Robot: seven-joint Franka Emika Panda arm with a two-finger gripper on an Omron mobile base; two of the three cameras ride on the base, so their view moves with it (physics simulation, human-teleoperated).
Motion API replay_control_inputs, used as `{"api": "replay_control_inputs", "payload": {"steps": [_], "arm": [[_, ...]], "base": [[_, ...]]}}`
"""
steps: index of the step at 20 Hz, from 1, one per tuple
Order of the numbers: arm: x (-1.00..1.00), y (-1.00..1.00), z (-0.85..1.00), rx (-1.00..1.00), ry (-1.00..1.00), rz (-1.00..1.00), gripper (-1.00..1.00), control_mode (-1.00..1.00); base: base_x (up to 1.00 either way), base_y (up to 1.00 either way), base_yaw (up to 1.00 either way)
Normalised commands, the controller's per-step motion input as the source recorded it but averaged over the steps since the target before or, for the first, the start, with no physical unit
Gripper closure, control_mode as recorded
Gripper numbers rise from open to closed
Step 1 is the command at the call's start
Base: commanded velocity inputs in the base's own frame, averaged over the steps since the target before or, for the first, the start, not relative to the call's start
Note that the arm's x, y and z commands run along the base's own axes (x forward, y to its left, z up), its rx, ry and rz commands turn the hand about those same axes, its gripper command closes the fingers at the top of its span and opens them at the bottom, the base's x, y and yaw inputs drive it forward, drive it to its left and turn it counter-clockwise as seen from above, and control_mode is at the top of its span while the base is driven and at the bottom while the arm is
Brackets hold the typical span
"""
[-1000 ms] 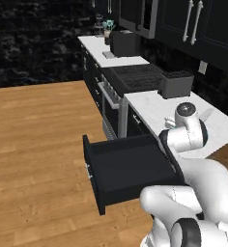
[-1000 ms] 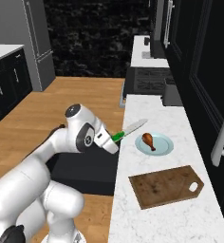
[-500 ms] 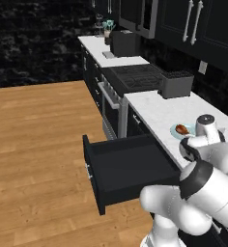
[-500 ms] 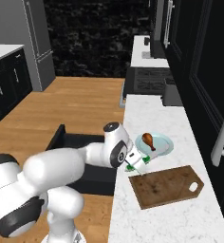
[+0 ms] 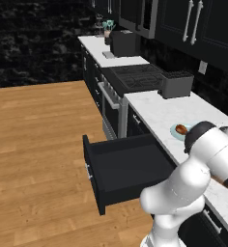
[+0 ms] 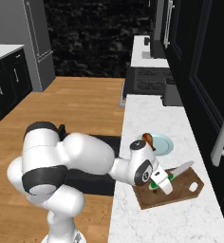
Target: Pick up the knife from the drawer and place it on the cutting board. Then place the meat from the plate to the cutting board.
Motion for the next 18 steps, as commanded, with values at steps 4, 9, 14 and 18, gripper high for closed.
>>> {"api": "replay_control_inputs", "payload": {"steps": [4, 9, 14, 18], "arm": [[-0.18, -0.53, -0.08, 0.03, 0.00, 0.00, 1.00, -1.00], [0.20, 0.12, 0.00, 0.00, 0.00, -0.05, -1.00, -1.00], [-0.12, -0.06, 0.42, 0.01, 0.00, -0.02, -1.00, -1.00], [-0.06, 0.00, 1.00, 0.04, -0.02, -0.02, -1.00, -1.00]], "base": [[0.00, 0.00, 0.00], [0.00, 0.00, 0.00], [0.00, 0.00, 0.00], [0.00, 0.00, 0.00]]}}
